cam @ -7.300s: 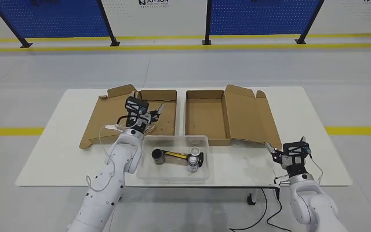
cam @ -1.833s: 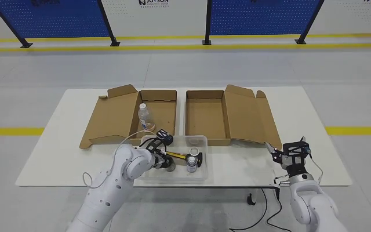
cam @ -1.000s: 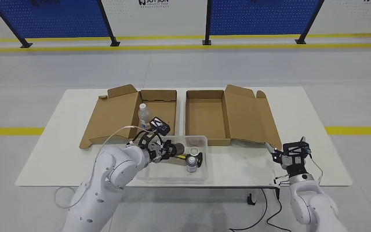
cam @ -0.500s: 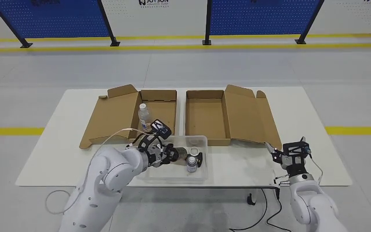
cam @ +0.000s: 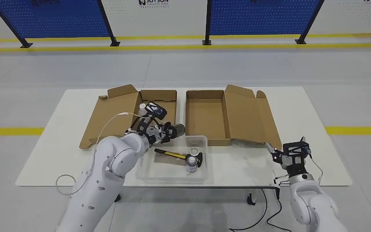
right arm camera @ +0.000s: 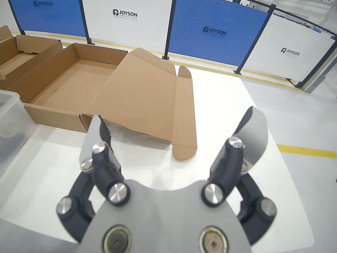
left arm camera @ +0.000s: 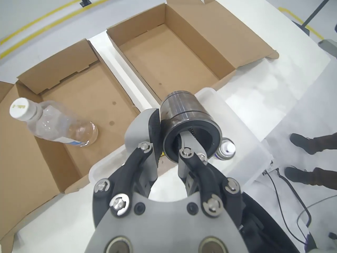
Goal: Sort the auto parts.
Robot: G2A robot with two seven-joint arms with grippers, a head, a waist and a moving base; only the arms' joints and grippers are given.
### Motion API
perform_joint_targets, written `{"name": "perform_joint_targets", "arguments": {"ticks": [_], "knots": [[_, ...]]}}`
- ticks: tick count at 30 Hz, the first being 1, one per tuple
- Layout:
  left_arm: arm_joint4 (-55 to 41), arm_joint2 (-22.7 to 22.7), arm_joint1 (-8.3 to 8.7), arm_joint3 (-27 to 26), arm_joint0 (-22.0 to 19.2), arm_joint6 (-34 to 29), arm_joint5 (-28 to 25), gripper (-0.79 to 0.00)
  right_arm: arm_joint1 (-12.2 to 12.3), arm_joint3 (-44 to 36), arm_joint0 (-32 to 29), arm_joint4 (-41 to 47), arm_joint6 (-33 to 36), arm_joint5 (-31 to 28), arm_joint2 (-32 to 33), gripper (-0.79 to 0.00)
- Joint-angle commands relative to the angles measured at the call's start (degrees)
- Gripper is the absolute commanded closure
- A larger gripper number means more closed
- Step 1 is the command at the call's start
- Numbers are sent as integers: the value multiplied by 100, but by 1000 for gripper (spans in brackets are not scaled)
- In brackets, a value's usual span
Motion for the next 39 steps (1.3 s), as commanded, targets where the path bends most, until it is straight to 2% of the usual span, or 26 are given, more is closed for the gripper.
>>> {"name": "perform_joint_targets", "arguments": {"ticks": [1, 4, 8, 19, 26, 39], "knots": [[96, 193, -41, 278, -223, 100, 120, 0, 0, 0, 0, 0, 0, 0, 0, -785], [604, 508, -94, 669, -566, 113, 299, 0, 0, 0, 0, 0, 0, 0, 0, -785], [590, 791, -192, 1148, -889, 170, 549, 0, 0, 0, 0, 0, 0, 0, 0, -785], [735, 1132, -370, 2313, -1522, 218, 1001, 0, 0, 0, 0, 0, 0, 0, 0, -785], [622, 1036, -408, 2805, -1693, 242, 1060, 0, 0, 0, 0, 0, 0, 0, 0, -785], [588, 1248, -531, 3497, -1809, 227, 1034, 0, 0, 0, 0, 0, 0, 0, 0, -785]]}}
